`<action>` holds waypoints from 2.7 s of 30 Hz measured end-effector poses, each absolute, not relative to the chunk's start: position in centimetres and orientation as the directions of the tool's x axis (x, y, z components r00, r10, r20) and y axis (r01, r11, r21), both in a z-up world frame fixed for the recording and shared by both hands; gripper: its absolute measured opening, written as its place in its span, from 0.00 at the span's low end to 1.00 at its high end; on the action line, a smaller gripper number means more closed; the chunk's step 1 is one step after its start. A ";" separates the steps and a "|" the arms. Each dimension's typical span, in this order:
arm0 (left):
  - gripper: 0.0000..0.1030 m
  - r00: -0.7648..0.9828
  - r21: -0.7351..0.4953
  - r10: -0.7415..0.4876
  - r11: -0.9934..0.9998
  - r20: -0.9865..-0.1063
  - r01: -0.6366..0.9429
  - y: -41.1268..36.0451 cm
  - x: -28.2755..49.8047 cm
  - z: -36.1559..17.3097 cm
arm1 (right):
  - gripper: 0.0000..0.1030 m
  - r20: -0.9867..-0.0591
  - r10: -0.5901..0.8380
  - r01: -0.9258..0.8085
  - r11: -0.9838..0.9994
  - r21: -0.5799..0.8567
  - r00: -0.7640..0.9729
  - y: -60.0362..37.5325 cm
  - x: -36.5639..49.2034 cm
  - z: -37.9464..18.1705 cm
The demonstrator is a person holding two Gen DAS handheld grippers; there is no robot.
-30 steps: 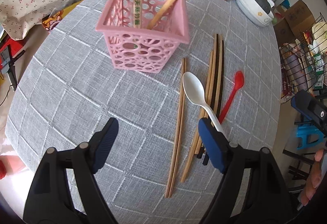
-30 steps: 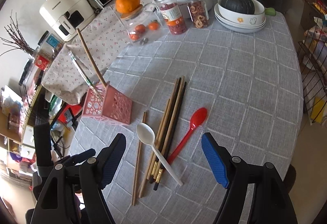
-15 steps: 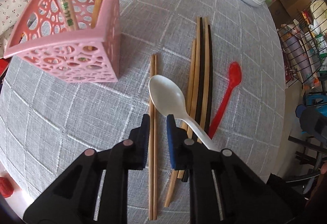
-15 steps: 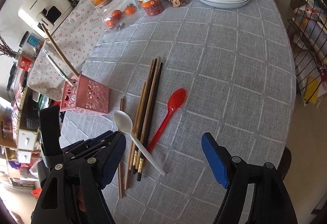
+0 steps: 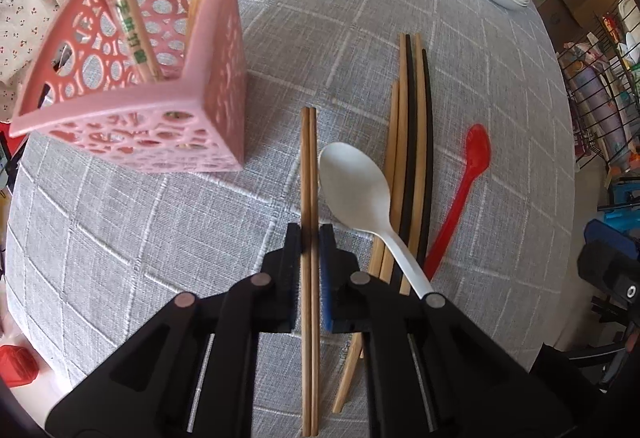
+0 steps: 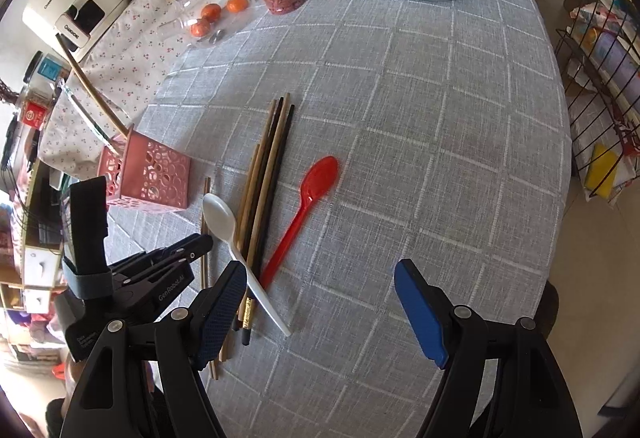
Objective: Organize utensils
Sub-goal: 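Grasp a pair of bamboo chopsticks with the left gripper while the right gripper approaches the white spoon, then lift the chopsticks with the left gripper while the right gripper grasps the white spoon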
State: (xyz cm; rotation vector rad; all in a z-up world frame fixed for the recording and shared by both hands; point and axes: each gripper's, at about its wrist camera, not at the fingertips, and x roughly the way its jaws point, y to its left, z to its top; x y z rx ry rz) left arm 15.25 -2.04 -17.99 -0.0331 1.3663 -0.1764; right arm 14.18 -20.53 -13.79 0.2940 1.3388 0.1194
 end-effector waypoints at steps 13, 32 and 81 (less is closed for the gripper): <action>0.10 0.325 -0.164 -0.194 0.979 -0.926 0.120 3.1 11.7 -12.0 | 0.75 -0.963 0.199 -0.075 0.979 0.188 0.182 -14.4 16.2 -16.1; 0.10 0.229 -0.257 -0.283 0.956 -0.931 0.139 5.1 10.5 -12.8 | 0.41 -0.964 0.205 -0.289 0.945 0.151 0.167 -6.5 19.6 -19.5; 0.10 0.359 -0.241 -0.273 0.961 -0.892 0.133 6.4 8.4 -9.1 | 0.34 -0.972 0.119 -0.462 0.887 0.012 0.204 -3.8 18.3 -20.7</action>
